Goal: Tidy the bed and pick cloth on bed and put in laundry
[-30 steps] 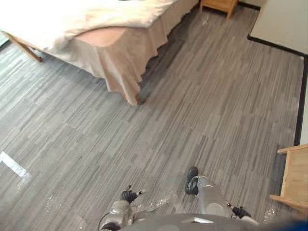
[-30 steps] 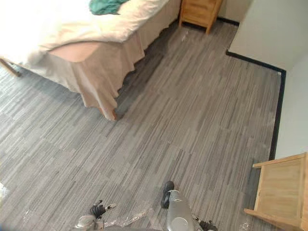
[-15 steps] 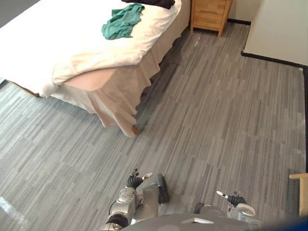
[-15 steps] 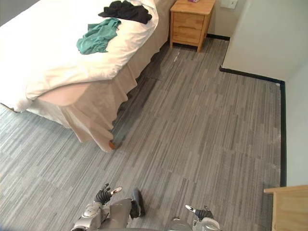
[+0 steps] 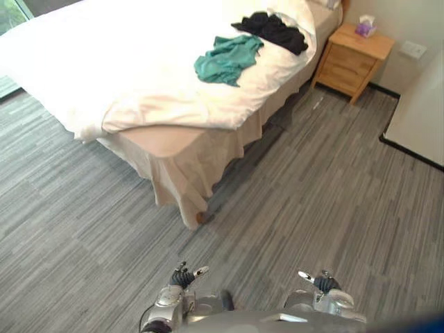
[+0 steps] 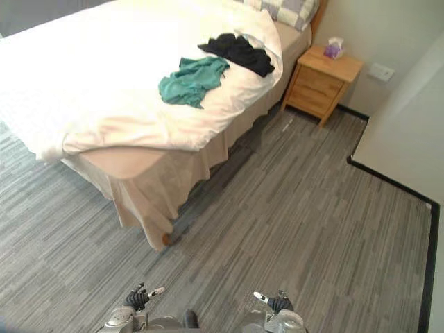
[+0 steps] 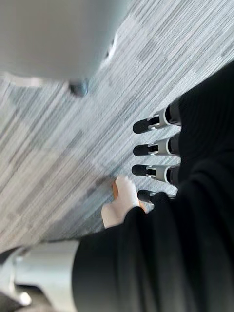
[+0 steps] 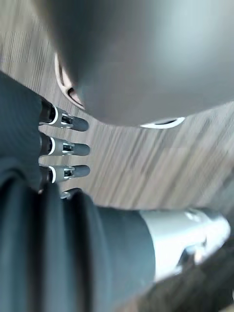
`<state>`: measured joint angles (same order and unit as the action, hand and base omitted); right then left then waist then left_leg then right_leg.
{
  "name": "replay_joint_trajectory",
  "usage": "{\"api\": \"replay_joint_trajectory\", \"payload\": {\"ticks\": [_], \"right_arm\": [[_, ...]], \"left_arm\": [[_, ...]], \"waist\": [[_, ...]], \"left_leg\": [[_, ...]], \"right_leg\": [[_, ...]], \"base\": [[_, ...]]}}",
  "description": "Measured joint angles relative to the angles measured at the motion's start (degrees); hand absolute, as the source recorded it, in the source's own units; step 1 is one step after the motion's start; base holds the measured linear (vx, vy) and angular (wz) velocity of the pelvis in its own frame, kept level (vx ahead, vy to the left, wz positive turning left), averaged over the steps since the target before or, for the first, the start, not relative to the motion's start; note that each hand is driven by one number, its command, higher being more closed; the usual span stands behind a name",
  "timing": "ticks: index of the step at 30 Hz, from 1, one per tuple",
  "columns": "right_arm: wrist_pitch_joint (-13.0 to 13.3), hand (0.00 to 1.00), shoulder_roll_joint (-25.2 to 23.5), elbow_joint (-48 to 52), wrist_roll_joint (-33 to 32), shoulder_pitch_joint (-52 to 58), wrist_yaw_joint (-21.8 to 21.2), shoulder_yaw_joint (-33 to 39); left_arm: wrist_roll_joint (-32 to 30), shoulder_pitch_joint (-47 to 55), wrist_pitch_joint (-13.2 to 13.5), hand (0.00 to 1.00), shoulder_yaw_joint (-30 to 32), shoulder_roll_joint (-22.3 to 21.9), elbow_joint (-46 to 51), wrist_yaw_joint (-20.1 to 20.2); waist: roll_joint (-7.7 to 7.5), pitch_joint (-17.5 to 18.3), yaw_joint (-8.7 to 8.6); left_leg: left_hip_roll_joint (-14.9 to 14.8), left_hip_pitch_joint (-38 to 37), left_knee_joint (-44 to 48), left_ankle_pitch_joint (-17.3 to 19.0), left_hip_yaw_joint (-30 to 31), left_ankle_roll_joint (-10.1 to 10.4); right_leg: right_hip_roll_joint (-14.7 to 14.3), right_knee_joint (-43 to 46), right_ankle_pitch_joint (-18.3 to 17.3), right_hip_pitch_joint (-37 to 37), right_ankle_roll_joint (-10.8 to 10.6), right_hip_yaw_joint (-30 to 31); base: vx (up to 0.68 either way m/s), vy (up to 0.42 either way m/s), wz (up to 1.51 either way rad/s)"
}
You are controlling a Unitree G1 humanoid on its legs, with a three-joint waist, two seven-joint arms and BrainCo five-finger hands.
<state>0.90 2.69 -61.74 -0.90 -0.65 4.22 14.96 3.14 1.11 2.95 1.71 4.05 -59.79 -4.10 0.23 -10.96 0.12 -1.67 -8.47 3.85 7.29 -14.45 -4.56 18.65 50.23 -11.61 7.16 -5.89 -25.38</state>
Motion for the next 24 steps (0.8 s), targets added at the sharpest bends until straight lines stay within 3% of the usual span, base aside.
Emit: {"api": "replay_joint_trajectory", "payload": {"ticks": [1, 2, 3, 4, 5, 7, 8, 12, 13, 16, 17, 19, 20, 21, 22, 23, 24], "right_arm": [[0.13, 0.0, -0.03, 0.02, 0.02, -0.34, 0.02, -0.03], [0.06, 0.0, -0.13, -0.11, 0.01, -0.74, 0.07, -0.22], [0.08, 0.0, -0.16, -0.11, 0.01, -0.71, 0.09, -0.37], [0.09, 0.0, -0.84, -0.19, -0.02, -0.56, 0.22, -1.25], [0.09, 0.0, -1.95, -0.36, -0.02, -0.29, 0.25, -1.88], [0.11, 0.0, -1.18, -0.5, -0.06, -1.1, 0.23, -2.23], [0.04, 0.0, 0.12, -0.65, 0.01, -1.53, 0.19, -2.23], [0.29, 0.0, 0.27, -0.14, -0.09, -1.32, 0.15, -2.27], [0.72, 0.0, 0.39, 0.04, -0.02, -1.1, 0.08, -3.2], [0.74, 0.0, -0.03, -0.06, 0.01, 0.02, -0.16, -6.3], [0.75, 0.0, 0.0, -0.05, 0.01, -0.02, -0.16, -6.39], [0.86, 0.0, 0.59, -0.11, 0.0, 0.39, -0.17, -6.4], [0.86, 0.0, 0.63, -0.18, 0.02, 0.35, -0.17, -6.46], [0.84, 0.0, 0.47, -0.88, -0.03, 0.08, -0.13, -6.58], [0.84, 0.0, 1.01, -1.04, -0.01, 0.1, -0.09, -6.83], [0.84, 0.0, 1.43, -1.05, -0.03, 0.2, -0.07, -7.09], [0.84, 0.0, 2.53, -1.12, 0.0, 0.22, 0.01, -7.83]], "left_arm": [[0.0, 0.05, 0.07, 0.0, 0.01, -0.13, 0.0, 0.0], [0.0, 0.26, 0.09, 0.0, -0.04, -0.15, 0.01, 0.0], [0.0, 0.28, 0.09, 0.0, -0.04, -0.15, 0.01, 0.0], [-0.02, 0.43, 0.25, 0.0, 0.02, 0.44, 0.15, -0.01], [0.03, 0.43, 0.25, 0.0, 0.2, 1.88, 0.09, -0.01], [0.09, 0.29, 0.23, 0.0, 1.32, 0.72, 0.07, -0.04], [-0.05, 0.22, 0.4, 0.0, 1.26, -0.88, 0.01, -0.02], [-0.4, 0.12, 0.67, 0.0, 1.85, -1.42, -0.07, -0.03], [-0.44, -0.02, 0.99, 0.0, 1.77, -1.03, -0.02, -0.05], [-0.46, 0.32, 1.2, 0.0, 1.75, -0.4, -0.11, -0.14], [-0.46, 0.41, 1.2, 0.0, 1.77, -0.42, -0.12, -0.15], [-0.37, 1.86, 1.24, 0.0, 2.36, -0.93, -0.12, -0.78], [-0.37, 1.95, 1.29, 0.0, 2.86, -1.01, -0.11, -0.92], [-0.17, 1.86, 1.48, 0.0, 4.05, -1.01, 0.16, -1.05], [0.38, 1.56, 1.83, 0.0, 5.71, -1.44, 0.82, -1.14], [0.75, 1.2, 1.88, 0.0, 5.95, -1.61, 1.23, -1.25], [0.94, 0.94, 1.9, 0.0, 6.22, -2.31, 1.92, -1.27]], "waist": [[0.3, -0.18, 0.09], [0.19, -0.15, 0.19], [0.11, -0.11, 0.22], [-1.43, 0.44, 0.37], [-4.57, 0.46, 0.48], [-1.53, -0.04, 0.95], [0.44, -0.06, 0.56], [1.32, -0.76, 0.1], [0.16, -0.91, -0.21], [-1.08, 0.06, 0.54], [-0.91, 0.15, 0.52], [1.04, 0.82, -0.31], [1.08, 0.94, -0.33], [0.33, 1.04, -0.14], [0.26, 0.77, -0.32], [0.81, 0.33, -0.3], [2.8, -0.53, 0.79]], "left_leg": [[-1.15, -0.7, 0.28, 0.37, 0.68, 1.11], [-2.42, -1.47, 0.24, 1.14, 1.35, 3.21], [-2.54, -1.49, 0.24, 1.33, 1.45, 3.51], [-2.36, -1.56, 0.24, 2.26, 2.25, 5.31], [-1.15, -2.07, 0.13, 3.43, 2.76, 7.21], [-4.03, -2.66, -0.23, 3.67, 2.05, 8.94], [-6.22, -3.21, -1.06, 4.43, 1.9, 10.08], [-8.77, -5.31, -2.68, 3.75, 3.43, 11.41], [-9.22, -5.63, -2.83, 3.73, 5.9, 11.44], [-9.63, -4.63, -2.89, 3.3, 9.15, 12.07], [-9.82, -4.58, -2.86, 3.26, 9.56, 12.15], [-11.22, -3.18, -0.94, 3.95, 12.17, 12.64], [-11.1, -2.03, 1.07, 4.23, 12.68, 12.7], [-10.14, 4.37, 12.54, 4.28, 13.66, 12.53], [-10.64, 10.41, 24.91, 3.34, 14.2, 11.11], [-11.16, 12.15, 28.73, 2.74, 13.99, 10.37], [-13.07, 15.42, 36.66, -0.24, 11.38, 10.33]], "right_leg": [[-1.47, -6.28, -0.12, 0.89, 0.26, 0.16], [-4.05, -18.22, 0.73, 1.91, 0.09, 1.31], [-4.46, -20.56, 1.24, 1.95, 0.04, 1.54], [-6.13, -34.61, 8.12, 2.29, 0.49, 4.43], [-5.8, -42.06, 17.82, 2.57, 2.48, 7.21], [-8.47, -41.99, 17.61, 1.37, 2.06, 6.76], [-11.08, -43.71, 16.07, 0.17, 3.16, 5.83], [-11.97, -35.86, 10.78, 0.35, 3.82, 6.21], [-12.1, -33.01, 9.09, 0.41, 3.57, 9.14], [-11.68, -32.33, 5.98, -0.13, 3.2, 8.82], [-11.7, -32.37, 5.76, -0.47, 3.23, 8.51], [-12.75, -34.63, 3.7, -2.93, 2.7, 6.56], [-12.82, -35.32, 3.26, -3.34, 3.1, 6.39], [-12.25, -37.1, 3.06, -4.82, 3.18, 5.95], [-12.3, -39.13, 3.41, -7.4, 3.25, 5.36], [-12.57, -39.6, 3.53, -8.5, 3.35, 4.73], [-13.27, -40.39, 3.21, -11.4, 3.77, 3.25]], "base": [[0.26, -0.19, 0.63], [0.26, -0.219, 0.5], [0.26, -0.278, 0.56], [0.28, -0.332, 0.46], [0.27, -0.364, 0.4], [0.23, -0.311, 0.04], [0.21, -0.243, 0.0], [0.14, -0.163, 0.36], [0.09, -0.095, 0.7], [0.1, -0.09, 0.64], [0.09, -0.094, 0.52], [0.09, -0.077, 0.61], [0.08, -0.063, 0.77], [0.07, -0.122, 0.86], [0.07, -0.137, 0.84], [0.1, -0.177, 0.63], [0.07, -0.089, 0.33]]}}
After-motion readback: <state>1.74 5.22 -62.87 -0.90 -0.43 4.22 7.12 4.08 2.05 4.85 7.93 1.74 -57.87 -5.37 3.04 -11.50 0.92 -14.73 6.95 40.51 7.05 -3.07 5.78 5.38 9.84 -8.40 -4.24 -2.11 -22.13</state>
